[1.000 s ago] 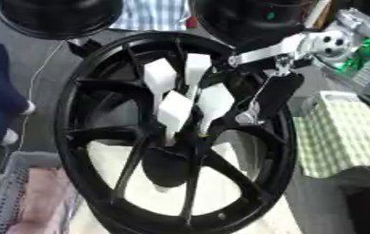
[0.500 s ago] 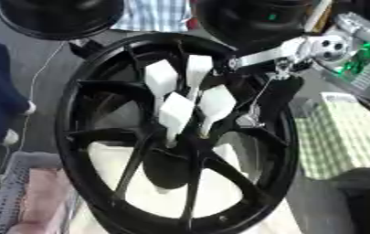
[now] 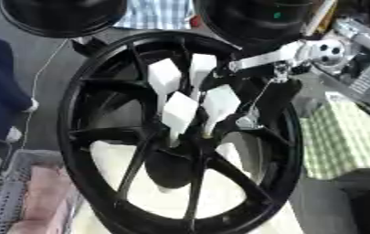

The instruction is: Pull the pin out of the wheel hub.

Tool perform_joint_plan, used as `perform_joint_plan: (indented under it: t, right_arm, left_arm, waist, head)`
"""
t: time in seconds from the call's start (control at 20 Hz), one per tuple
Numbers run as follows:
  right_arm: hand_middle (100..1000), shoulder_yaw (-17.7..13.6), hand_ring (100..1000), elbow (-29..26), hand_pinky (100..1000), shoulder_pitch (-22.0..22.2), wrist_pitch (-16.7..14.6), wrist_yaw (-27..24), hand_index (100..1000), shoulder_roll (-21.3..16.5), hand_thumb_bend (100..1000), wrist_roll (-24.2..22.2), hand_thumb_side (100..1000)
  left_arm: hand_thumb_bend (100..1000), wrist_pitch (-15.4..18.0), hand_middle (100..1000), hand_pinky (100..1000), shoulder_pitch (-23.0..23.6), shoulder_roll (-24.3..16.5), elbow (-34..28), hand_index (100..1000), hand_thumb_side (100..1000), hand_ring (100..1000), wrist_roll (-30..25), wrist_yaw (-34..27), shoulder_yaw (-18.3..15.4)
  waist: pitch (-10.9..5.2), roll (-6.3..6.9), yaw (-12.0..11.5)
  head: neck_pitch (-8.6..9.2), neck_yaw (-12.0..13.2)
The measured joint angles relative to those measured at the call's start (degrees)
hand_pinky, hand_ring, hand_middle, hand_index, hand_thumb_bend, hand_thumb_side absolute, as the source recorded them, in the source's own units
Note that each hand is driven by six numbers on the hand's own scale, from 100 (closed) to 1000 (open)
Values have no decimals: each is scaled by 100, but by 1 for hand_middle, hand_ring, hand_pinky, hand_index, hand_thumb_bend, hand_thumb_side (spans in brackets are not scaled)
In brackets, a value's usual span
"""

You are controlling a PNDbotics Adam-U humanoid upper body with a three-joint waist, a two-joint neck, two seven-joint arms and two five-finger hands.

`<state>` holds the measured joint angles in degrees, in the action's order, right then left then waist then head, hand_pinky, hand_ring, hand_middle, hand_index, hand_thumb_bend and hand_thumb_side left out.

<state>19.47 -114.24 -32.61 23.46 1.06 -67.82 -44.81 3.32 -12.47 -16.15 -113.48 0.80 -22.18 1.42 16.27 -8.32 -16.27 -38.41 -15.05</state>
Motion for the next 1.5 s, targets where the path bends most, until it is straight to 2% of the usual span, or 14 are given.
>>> perform_joint_plan:
  t: [0.5,0.95,1.5]
  right_arm:
    - [818,29,948,0,864,45,59,46,903,19,215,95,100]
    - [775,29,916,0,837,87,153,79,861,49,131,327,100]
    - [721,30,874,0,815,86,220,146,812,95,171,602,100]
  left_arm:
    - [138,12,608,660,-15,1,0,766,752,742,-12,0,10]
    - [138,20,608,660,-19,3,0,766,754,743,-20,0,10]
    - [139,17,609,660,-24,5,0,765,756,744,-22,0,12]
  waist:
    - [38,12,-17]
    - [76,46,-33]
    - [117,46,-51]
  head:
    - [31,0]
    - [58,0]
    - [82,0]
